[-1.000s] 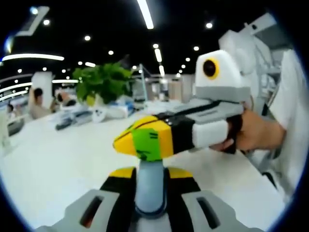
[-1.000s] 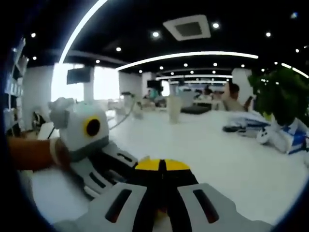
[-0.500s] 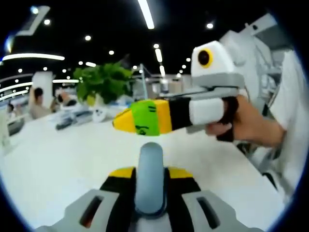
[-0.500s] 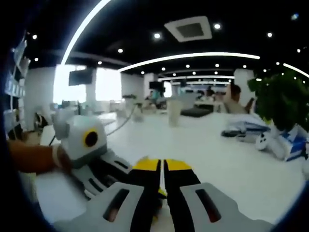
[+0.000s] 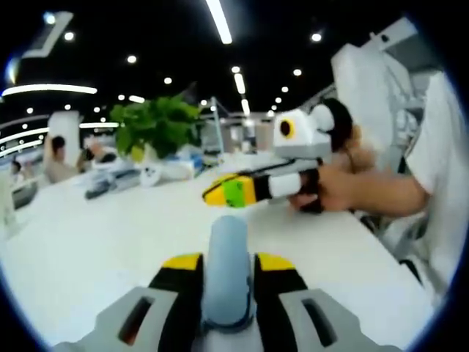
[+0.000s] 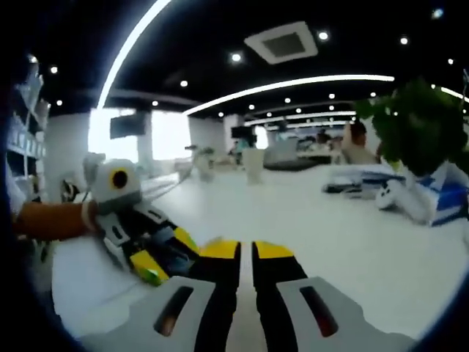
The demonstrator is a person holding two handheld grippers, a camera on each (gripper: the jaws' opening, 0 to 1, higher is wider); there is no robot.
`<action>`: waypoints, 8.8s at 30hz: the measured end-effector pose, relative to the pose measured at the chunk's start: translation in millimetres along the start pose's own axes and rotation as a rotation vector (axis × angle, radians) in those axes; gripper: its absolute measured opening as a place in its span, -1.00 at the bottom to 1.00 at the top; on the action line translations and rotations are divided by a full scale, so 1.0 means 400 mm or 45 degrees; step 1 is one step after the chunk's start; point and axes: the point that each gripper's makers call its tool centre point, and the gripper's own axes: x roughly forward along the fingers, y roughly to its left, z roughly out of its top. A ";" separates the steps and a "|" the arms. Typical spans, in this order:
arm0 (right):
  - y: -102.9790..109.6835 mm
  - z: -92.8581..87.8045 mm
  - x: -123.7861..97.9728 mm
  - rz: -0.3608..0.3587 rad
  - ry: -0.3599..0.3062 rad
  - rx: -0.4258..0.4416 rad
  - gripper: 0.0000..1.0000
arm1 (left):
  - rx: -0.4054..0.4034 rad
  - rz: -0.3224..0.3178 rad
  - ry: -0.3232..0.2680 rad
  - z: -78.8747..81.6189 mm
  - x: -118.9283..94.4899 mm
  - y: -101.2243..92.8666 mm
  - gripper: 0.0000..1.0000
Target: Pick up the paper insert the paper into the punch align the paper edges press the punch to punch holes
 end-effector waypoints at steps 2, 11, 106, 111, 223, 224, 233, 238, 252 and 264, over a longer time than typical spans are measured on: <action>-0.008 0.000 -0.003 -0.014 -0.006 0.009 -0.80 | -0.001 0.000 -0.002 0.000 0.000 0.000 -0.41; -0.008 -0.014 -0.002 -0.030 0.026 -0.017 -0.79 | 0.006 -0.005 -0.020 0.007 -0.001 -0.003 -0.26; 0.044 -0.042 0.012 0.028 0.111 -0.202 -0.61 | -0.121 0.287 -0.053 -0.077 -0.378 -0.008 0.07; 0.060 -0.032 0.010 0.132 0.072 -0.164 -0.50 | -0.114 0.289 0.009 -0.099 -0.369 -0.010 0.06; 0.174 -0.114 -0.037 1.011 0.332 -0.305 -0.57 | -0.138 0.325 0.053 -0.111 -0.355 0.000 -0.16; 0.176 -0.115 -0.039 1.012 0.334 -0.298 -0.57 | -0.138 0.326 0.053 -0.111 -0.355 -0.001 -0.16; 0.183 -0.116 -0.030 0.993 0.332 -0.303 -0.56 | -0.137 0.332 0.051 -0.111 -0.355 0.000 -0.15; 0.198 -0.119 -0.030 1.006 0.333 -0.310 -0.56 | -0.138 0.335 0.051 -0.111 -0.356 0.001 -0.15; 0.218 -0.123 -0.037 1.044 0.336 -0.316 -0.56 | -0.140 0.341 0.052 -0.112 -0.359 0.004 -0.14; 0.228 -0.125 -0.046 1.065 0.334 -0.329 -0.56 | -0.139 0.348 0.052 -0.112 -0.358 0.006 -0.13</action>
